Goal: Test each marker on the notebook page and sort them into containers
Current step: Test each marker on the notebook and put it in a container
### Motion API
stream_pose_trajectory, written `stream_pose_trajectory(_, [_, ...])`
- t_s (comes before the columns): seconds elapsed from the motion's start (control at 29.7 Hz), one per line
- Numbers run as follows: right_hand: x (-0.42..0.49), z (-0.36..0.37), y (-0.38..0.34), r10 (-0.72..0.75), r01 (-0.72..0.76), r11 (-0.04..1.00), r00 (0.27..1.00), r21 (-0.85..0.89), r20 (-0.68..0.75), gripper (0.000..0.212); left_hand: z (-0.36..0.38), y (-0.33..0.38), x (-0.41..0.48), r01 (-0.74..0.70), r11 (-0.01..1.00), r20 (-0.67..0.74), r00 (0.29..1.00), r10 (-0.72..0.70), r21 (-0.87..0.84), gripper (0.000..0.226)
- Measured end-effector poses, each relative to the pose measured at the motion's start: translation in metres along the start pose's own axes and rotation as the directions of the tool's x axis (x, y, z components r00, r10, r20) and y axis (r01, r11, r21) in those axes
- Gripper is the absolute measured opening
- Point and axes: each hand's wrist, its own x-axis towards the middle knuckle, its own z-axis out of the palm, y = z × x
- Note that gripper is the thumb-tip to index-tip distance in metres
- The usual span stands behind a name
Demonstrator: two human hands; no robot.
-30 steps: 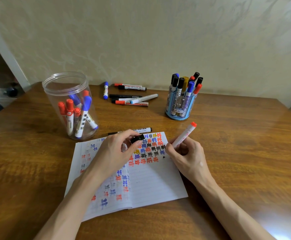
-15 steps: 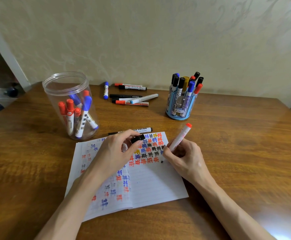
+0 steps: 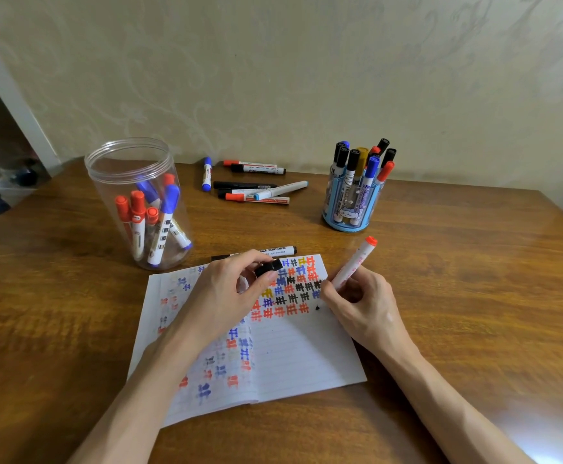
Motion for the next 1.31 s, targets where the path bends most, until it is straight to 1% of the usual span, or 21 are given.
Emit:
stream_pose_trajectory(0.1, [0.0, -0.001, 0.0, 0.004, -0.004, 1.0, 1.0, 0.009, -0.002, 0.014, 0.0, 0.001, 0.0, 0.004, 1.0, 0.002, 1.0, -0.004, -0.002, 0.029])
stream_pose_trajectory(0.24, [0.001, -0.001, 0.001, 0.035, -0.032, 0.998, 0.998, 0.048, -0.055, 0.012, -0.001, 0.002, -0.001, 0.0, 1.0, 0.002, 1.0, 0.0, -0.013, 0.027])
stream_pose_trajectory(0.57, [0.001, 0.0, 0.001, 0.05, -0.048, 0.998, 0.998, 0.051, -0.041, 0.011, -0.001, 0.001, -0.001, 0.001, 1.0, 0.018, 1.0, -0.001, 0.003, 0.03])
stream_pose_trajectory(0.77, [0.001, 0.0, 0.002, 0.054, -0.051, 0.995, 0.998, 0.086, -0.035, 0.011, -0.002, 0.003, -0.001, 0.012, 1.0, 0.038, 0.999, -0.012, -0.003, 0.029])
stream_pose_trajectory(0.87, [0.003, -0.001, -0.002, -0.012, 0.017, 0.987, 0.999, 0.16, -0.03, 0.01, -0.003, 0.005, -0.001, 0.019, 1.0, 0.058, 0.998, -0.019, -0.016, 0.029])
stream_pose_trajectory(0.94, [0.003, -0.003, -0.006, -0.055, 0.059, 0.971, 0.998, 0.23, -0.026, 0.015, -0.003, 0.008, -0.002, 0.018, 1.0, 0.068, 0.998, -0.017, -0.024, 0.03])
stream_pose_trajectory(1.01, [0.002, -0.005, -0.012, -0.059, 0.056, 0.957, 0.998, 0.283, 0.002, 0.019, -0.003, 0.008, -0.002, 0.002, 0.999, 0.064, 0.998, 0.0, -0.037, 0.027])
stream_pose_trajectory(1.14, [0.002, -0.003, -0.013, -0.088, 0.067, 0.938, 0.995, 0.341, 0.048, 0.011, -0.002, 0.012, -0.003, -0.026, 0.997, 0.073, 0.997, 0.031, -0.069, 0.024])
stream_pose_trajectory(1.21, [0.002, -0.001, -0.015, -0.089, 0.051, 0.925, 0.993, 0.377, 0.083, 0.011, -0.001, 0.014, -0.003, -0.041, 0.996, 0.083, 0.995, 0.047, -0.082, 0.023])
stream_pose_trajectory(1.31, [0.001, -0.004, -0.015, -0.018, -0.048, 0.903, 0.989, 0.426, 0.15, 0.013, -0.001, 0.014, -0.005, -0.045, 0.995, 0.082, 0.995, 0.053, -0.093, 0.021])
